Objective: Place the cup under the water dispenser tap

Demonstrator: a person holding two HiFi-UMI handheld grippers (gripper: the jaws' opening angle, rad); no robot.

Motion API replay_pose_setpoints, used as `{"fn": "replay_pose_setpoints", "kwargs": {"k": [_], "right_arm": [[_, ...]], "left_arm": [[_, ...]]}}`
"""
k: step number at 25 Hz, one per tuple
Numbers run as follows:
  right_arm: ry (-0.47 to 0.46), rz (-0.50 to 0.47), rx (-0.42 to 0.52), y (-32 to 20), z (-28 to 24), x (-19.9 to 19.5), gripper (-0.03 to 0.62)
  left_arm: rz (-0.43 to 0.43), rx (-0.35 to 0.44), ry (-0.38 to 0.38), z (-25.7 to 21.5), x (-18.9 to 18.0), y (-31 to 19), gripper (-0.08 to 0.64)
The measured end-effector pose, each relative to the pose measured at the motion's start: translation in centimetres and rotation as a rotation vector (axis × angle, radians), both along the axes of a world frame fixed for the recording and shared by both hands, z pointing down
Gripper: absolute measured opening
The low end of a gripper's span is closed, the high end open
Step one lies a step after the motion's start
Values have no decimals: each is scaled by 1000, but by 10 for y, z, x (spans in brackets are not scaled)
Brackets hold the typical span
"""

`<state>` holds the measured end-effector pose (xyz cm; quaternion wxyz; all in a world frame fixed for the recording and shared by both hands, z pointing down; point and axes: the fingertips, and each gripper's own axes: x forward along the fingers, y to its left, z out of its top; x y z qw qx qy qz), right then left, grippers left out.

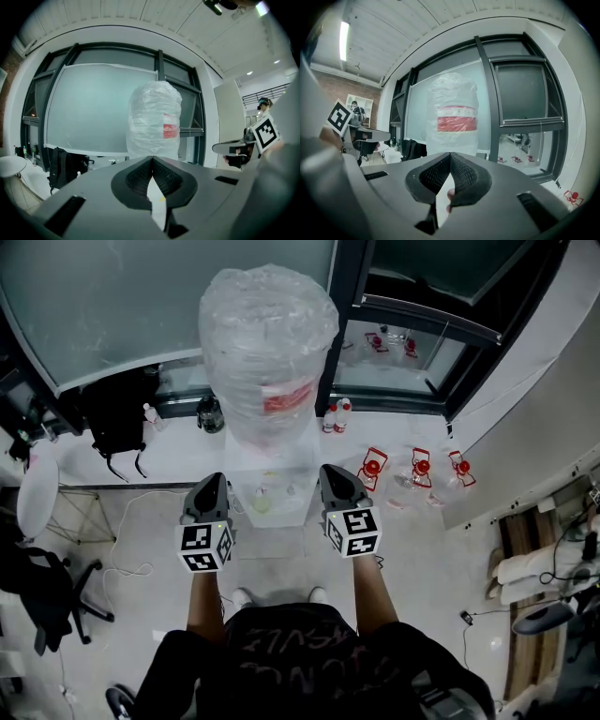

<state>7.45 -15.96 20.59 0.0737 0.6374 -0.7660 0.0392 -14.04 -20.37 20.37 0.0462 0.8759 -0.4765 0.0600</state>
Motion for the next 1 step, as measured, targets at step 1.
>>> {"fn": "replay_pose_setpoints", "kwargs": {"k": [1], "right_arm": [[2,-1,3,1,-1,0,14]], "left_arm": [[0,3,-1,-1,0,1,15]]}}
